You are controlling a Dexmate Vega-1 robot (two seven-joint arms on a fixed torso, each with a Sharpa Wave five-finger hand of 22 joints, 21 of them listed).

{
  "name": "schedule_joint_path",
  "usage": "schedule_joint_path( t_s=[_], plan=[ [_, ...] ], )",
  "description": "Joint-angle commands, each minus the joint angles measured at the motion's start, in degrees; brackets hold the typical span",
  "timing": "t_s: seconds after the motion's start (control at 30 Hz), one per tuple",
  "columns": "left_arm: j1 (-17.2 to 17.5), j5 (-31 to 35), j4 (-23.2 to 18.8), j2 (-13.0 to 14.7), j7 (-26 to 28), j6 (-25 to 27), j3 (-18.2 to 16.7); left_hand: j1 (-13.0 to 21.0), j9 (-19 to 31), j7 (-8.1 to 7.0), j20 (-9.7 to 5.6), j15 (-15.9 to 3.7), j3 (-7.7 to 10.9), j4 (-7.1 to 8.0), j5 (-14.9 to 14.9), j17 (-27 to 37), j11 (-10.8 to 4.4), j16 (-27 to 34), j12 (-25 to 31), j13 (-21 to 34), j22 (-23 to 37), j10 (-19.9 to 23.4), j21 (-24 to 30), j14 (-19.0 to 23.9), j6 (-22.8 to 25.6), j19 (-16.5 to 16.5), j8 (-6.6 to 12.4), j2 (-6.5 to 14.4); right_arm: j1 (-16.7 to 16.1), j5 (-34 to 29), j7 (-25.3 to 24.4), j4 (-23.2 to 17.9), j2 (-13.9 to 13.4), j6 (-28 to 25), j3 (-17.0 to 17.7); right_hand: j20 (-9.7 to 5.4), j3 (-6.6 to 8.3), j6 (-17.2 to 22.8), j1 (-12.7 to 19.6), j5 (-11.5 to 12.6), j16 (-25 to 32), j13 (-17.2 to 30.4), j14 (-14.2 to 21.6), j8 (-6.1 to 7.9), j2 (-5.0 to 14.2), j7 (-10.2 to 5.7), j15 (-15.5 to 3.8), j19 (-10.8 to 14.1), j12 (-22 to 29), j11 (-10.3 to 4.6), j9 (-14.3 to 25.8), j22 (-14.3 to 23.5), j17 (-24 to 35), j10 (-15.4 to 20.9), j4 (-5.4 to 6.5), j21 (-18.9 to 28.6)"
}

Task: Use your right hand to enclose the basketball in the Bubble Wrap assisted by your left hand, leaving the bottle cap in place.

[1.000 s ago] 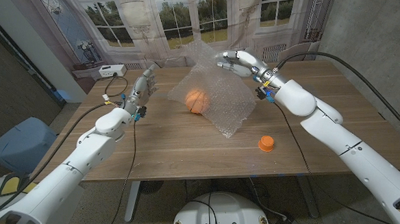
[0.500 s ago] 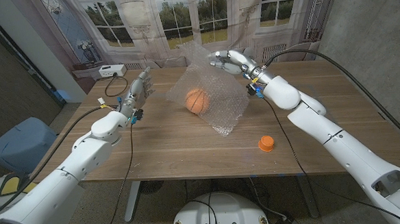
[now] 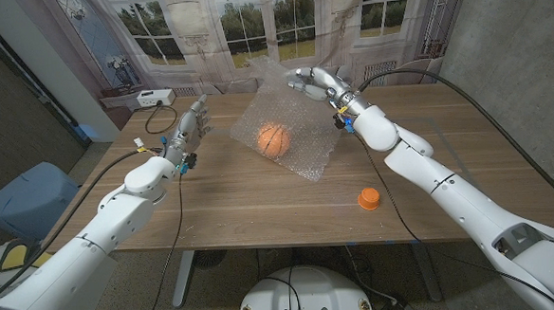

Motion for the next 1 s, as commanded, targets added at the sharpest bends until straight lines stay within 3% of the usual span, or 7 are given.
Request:
schedule_joint_path(
  t_s=[0.03,0.37,0.63,0.7,0.73,0.87,1.0],
  plan=[
    [-0.52,-0.07,0.6,-0.04,-0.43,-0.02,0.16,-0.51,0.12,-0.37,0.4,0.08,-0.35,0.05,0.56,0.23,0.16,0.09,0.24,0.03,0.14,-2.03,-0.06,-0.59,-5.54,0.11,0.12,-0.02,3.41,-1.08,3.25,4.74,1.38,-1.13,-4.33,0.38,-0.26,-0.82,0.28,0.24,-0.49,0.14,-0.66,-0.59,-0.13,0.06,-5.49,-0.85,-0.38,-0.09,0.08,-0.17,0.15,-0.53,0.17,-0.18],
    [-0.37,-0.19,0.69,0.01,-0.19,-0.09,-0.06,-0.54,0.12,-0.4,0.4,0.1,-0.47,0.11,0.62,0.23,0.22,0.09,0.24,0.03,0.14,-2.1,-0.08,-0.61,-5.65,0.1,0.13,-0.03,6.93,-0.28,7.8,9.86,3.25,-1.34,-8.27,0.0,-0.54,-4.16,0.13,0.27,-1.14,0.11,-1.45,-1.73,-0.16,-0.41,-5.14,-0.74,-1.17,0.15,0.09,-0.83,0.19,-1.68,0.37,0.09],
    [-0.11,-0.39,0.99,-0.04,-0.36,-0.45,-0.17,-0.56,0.12,-0.43,0.4,0.08,-0.58,0.17,0.69,0.23,0.26,0.1,0.26,0.03,0.15,-2.1,-0.09,-0.58,-5.69,0.1,0.15,-0.04,8.75,-0.45,9.03,12.84,4.73,-1.53,-10.55,-0.52,-0.64,-4.64,0.0,0.31,-1.48,0.12,-1.96,-1.62,0.06,0.18,-5.11,-0.98,-1.31,0.45,0.09,-1.14,0.26,-1.63,0.6,0.11],
    [-0.05,-0.4,1.08,-0.06,-0.36,-0.52,-0.19,-0.57,0.12,-0.42,0.4,0.07,-0.61,0.19,0.7,0.23,0.24,0.11,0.26,0.03,0.15,-2.12,-0.1,-0.57,-5.67,0.1,0.17,-0.03,8.89,-0.56,8.94,13.17,5.0,-1.69,-10.91,-0.32,-0.72,-4.68,-0.07,0.33,-1.74,0.13,-2.45,-1.51,0.12,0.19,-4.92,-2.53,-1.4,0.5,0.09,-1.34,0.3,-1.62,0.71,-0.44],
    [-0.02,-0.46,1.14,-0.07,-0.42,-0.55,-0.18,-0.57,0.12,-0.42,0.4,0.09,-0.62,0.19,0.71,0.23,0.23,0.11,0.25,0.03,0.15,-2.15,-0.1,-0.57,-5.68,0.1,0.17,-0.03,9.0,-0.38,9.07,13.45,5.16,-1.64,-11.04,0.5,-0.88,-4.92,-0.24,0.31,-1.95,0.13,-2.74,-1.46,0.13,0.36,-4.82,-4.57,-1.5,0.71,0.09,-1.6,0.29,-1.62,0.88,-1.21],
    [0.08,-0.62,1.33,-0.09,-0.59,-0.63,-0.17,-0.58,0.12,-0.41,0.4,0.08,-0.67,0.22,0.74,0.23,0.14,0.12,0.26,0.03,0.15,-2.16,-0.1,-0.56,-5.69,0.1,0.19,-0.03,9.53,0.7,9.6,14.81,5.93,-1.21,-11.45,1.34,-1.33,-6.34,-0.66,0.28,-3.07,0.21,-4.65,-1.71,-0.2,0.94,-4.32,-6.69,-1.8,1.1,0.09,-2.08,-0.03,-2.0,1.14,-2.19],
    [0.12,-0.77,1.51,-0.11,-0.72,-0.82,-0.25,-0.58,0.12,-0.41,0.4,0.11,-0.74,0.26,0.79,0.22,0.15,0.11,0.28,0.03,0.15,-2.15,-0.12,-0.6,-5.71,0.1,0.2,-0.03,10.14,2.22,10.49,16.41,6.73,-0.45,-11.78,-0.65,-1.36,-6.92,-0.75,0.39,-3.85,0.22,-5.45,-1.61,0.11,1.73,-4.37,-6.5,-2.02,1.37,0.14,-2.45,-0.53,-2.21,1.37,-2.44]
  ],
)
